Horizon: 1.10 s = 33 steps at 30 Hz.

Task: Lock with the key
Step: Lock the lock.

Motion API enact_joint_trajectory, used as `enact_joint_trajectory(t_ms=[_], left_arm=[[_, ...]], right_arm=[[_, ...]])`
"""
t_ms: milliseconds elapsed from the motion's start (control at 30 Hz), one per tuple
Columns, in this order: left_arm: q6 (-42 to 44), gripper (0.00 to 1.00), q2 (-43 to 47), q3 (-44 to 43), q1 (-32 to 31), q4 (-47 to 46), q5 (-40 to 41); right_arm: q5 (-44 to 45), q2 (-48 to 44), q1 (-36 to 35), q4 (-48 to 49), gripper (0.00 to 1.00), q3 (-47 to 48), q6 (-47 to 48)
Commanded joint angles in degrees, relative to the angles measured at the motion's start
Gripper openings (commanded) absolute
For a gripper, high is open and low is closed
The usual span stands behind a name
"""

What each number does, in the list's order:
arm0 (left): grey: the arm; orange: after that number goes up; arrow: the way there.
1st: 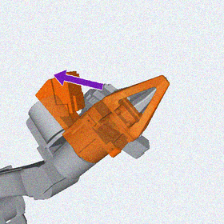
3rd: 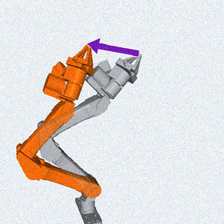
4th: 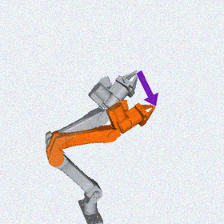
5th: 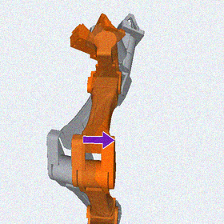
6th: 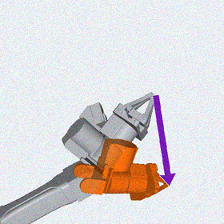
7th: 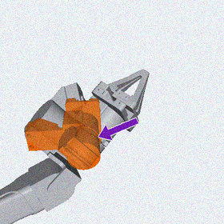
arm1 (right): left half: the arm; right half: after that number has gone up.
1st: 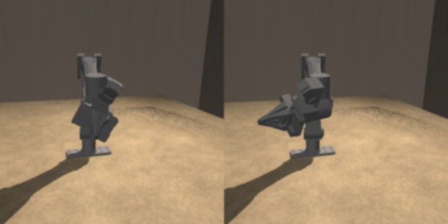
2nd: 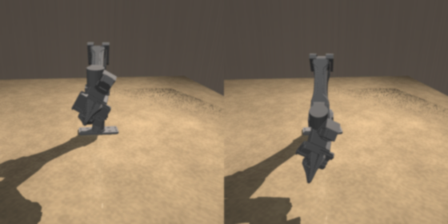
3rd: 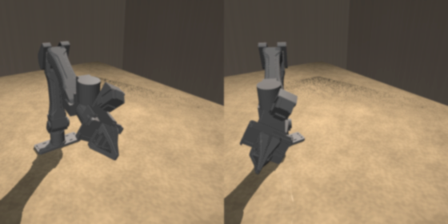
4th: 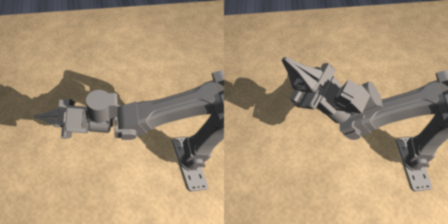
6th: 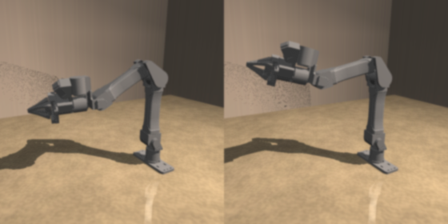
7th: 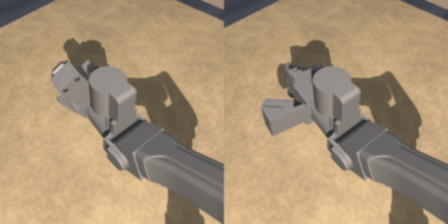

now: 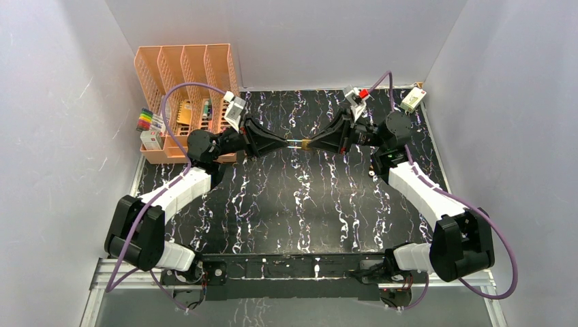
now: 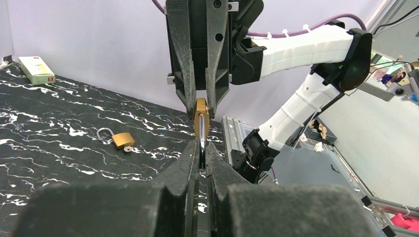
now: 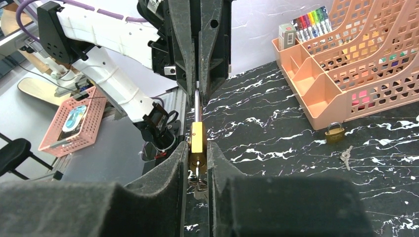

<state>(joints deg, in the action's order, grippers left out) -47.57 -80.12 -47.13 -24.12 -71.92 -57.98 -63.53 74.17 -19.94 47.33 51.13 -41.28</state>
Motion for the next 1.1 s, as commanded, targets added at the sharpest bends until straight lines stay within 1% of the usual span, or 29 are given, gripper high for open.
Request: enact_joint_trajectory(t_ms=[0,167,300,600,1067], left_arm=[[2.2,0.00,2.8,-0.2,-0.8,-3.7,0.9],[2.1,0.00,3.4,-0.1,-0.6,-3.7,1.4],[2.4,0.00,4.2,0.4,-0.3,-3.7,1.8],[2.2,0.00,5.3,1.2,0.7,-3.7,2.3],[2.0,0.00,4.6,1.4,1.3,-3.7,4.0]], right_arm=[[3.1,-1.8,-0.5,-2.2,0.26,3.2,2.3],[3.7,-3.0,0.5,-6.1,0.38,4.6,5.5],[3.7,-4.1,1.5,-6.7,0.42,4.4,6.0],[2.8,-5.8,2.1,-6.0,0.47,3.2,6.0],[1.4,-7.3,1.5,-6.6,0.49,1.0,6.0]])
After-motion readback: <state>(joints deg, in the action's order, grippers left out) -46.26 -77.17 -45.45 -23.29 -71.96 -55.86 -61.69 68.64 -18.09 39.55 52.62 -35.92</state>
